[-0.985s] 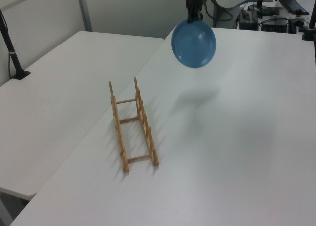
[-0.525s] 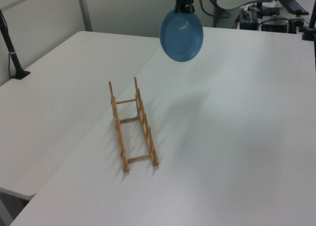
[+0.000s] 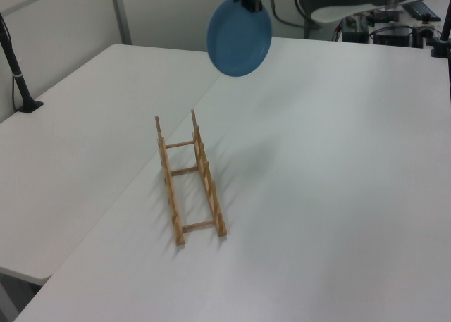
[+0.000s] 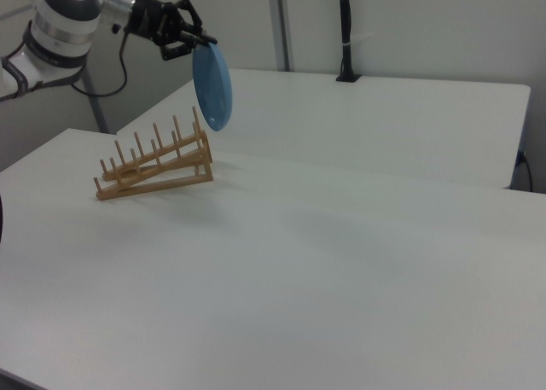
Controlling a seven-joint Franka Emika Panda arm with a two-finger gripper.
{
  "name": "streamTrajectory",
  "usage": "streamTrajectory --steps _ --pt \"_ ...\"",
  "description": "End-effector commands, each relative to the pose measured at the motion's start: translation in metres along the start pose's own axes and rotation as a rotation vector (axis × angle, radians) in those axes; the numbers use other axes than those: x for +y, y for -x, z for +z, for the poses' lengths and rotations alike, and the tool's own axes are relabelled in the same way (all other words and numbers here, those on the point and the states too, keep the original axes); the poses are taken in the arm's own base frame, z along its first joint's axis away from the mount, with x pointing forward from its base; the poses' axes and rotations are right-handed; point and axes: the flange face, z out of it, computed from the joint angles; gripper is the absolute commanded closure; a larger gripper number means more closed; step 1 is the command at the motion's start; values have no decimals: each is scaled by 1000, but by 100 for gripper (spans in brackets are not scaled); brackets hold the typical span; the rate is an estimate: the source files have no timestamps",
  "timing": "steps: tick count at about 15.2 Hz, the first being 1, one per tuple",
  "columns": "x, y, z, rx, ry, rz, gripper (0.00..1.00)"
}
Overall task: Place plate in plate rack
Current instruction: 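Lift the plate upright and carry it over the wooden rack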
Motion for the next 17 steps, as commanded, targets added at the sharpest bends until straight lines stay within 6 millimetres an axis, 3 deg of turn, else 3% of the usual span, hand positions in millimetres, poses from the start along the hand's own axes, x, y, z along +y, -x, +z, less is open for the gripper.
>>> streamTrajectory --steps 1,8,17 --pt "-14 -29 -14 34 63 65 100" --pt "-45 -58 -40 53 12 242 100" --pt "-89 -79 -29 -20 155 514 100"
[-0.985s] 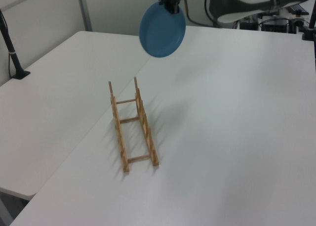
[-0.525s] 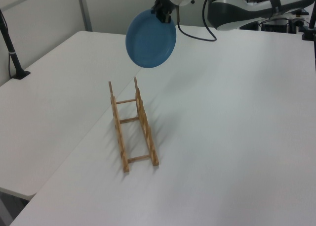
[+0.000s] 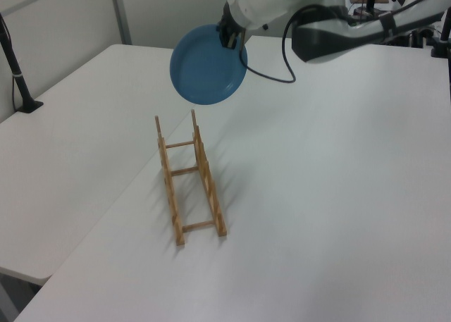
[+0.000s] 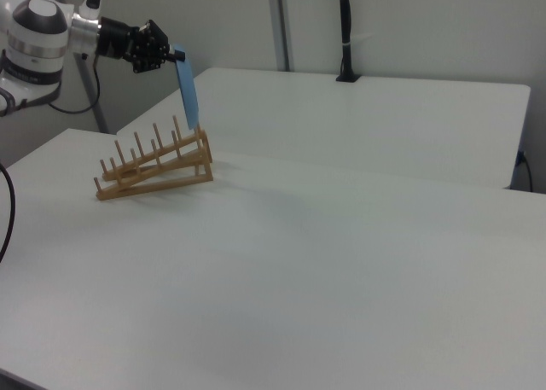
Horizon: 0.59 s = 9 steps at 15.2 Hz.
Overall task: Place plate in plate rack
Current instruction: 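Lift the plate upright and carry it over the wooden rack, then lower the upright plate into a slot between the rack pegs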
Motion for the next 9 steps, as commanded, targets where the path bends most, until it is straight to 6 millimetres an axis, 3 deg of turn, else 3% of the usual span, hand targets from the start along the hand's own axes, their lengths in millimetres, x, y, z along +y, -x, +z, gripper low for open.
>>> streamTrajectory --steps 1,5,9 --pt "-16 -6 -4 9 62 88 100" --pt "-27 -9 -17 17 55 103 100" --pt "-57 -11 -21 27 47 131 100"
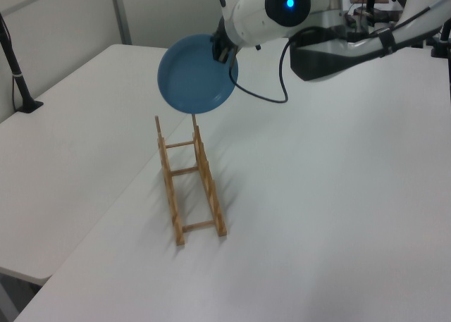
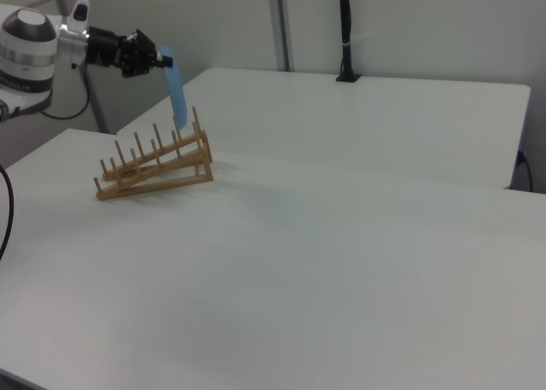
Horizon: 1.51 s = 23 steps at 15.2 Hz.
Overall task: Place plate in plate rack
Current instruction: 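Lower the upright plate into a slot between the rack pegs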
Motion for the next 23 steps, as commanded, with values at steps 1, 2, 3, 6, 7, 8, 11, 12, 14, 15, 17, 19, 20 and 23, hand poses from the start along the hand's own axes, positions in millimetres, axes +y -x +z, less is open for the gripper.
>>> streamTrajectory --steps 1,2,3,6,7,8,11,12,14,15,17,19,20,23 --pt "-20 -2 -6 -3 30 22 100" --pt "-22 -2 -7 -2 29 20 100" --pt "-25 -1 -5 -3 28 17 100" --pt "-22 -2 -4 -1 30 21 100" --pt "-22 -2 -4 -1 30 21 100" --pt "-22 -2 -4 0 31 20 100" --pt "-24 -1 0 -3 32 16 100" --pt "-29 1 5 -10 34 10 100" --pt "-25 0 7 -9 35 15 100" --pt "-24 -1 6 -7 35 19 100" --pt "-22 -3 6 -1 35 27 100" --pt "-26 -2 9 -3 34 23 100" --pt "-29 -1 11 -1 32 22 100" --pt "-51 1 26 13 39 64 100"
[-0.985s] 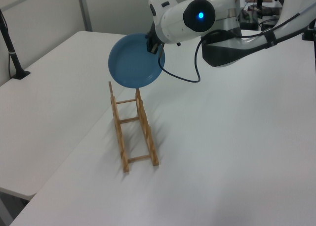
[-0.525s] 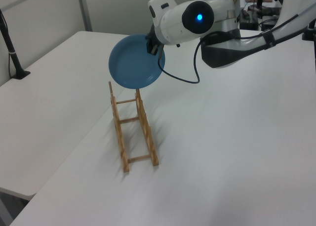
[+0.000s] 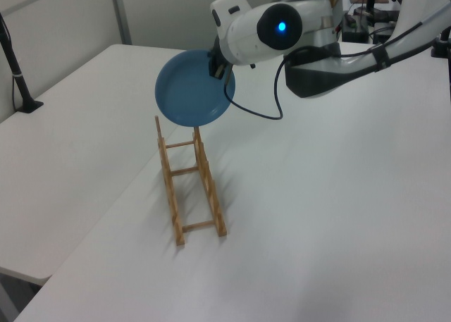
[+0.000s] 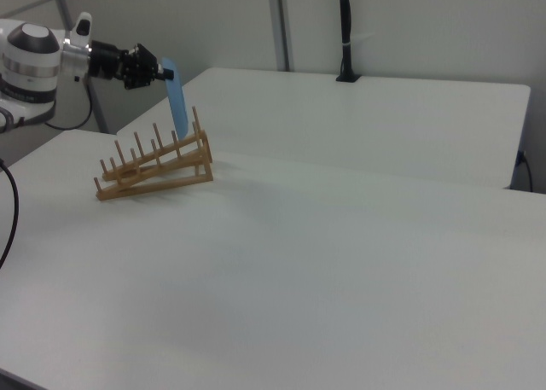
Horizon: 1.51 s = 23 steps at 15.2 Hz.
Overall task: Place plate in plate rack
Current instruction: 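Lower the upright plate into a slot between the rack pegs, then open the gripper to release the plate rim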
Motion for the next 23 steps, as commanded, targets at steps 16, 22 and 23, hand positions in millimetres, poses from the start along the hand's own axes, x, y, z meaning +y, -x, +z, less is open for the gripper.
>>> streamTrajectory --steps 16,22,23 --pt "-60 2 24 76 -9 103 100" --pt "-67 5 29 71 -7 97 77" --pt "-67 5 29 71 -7 99 65"
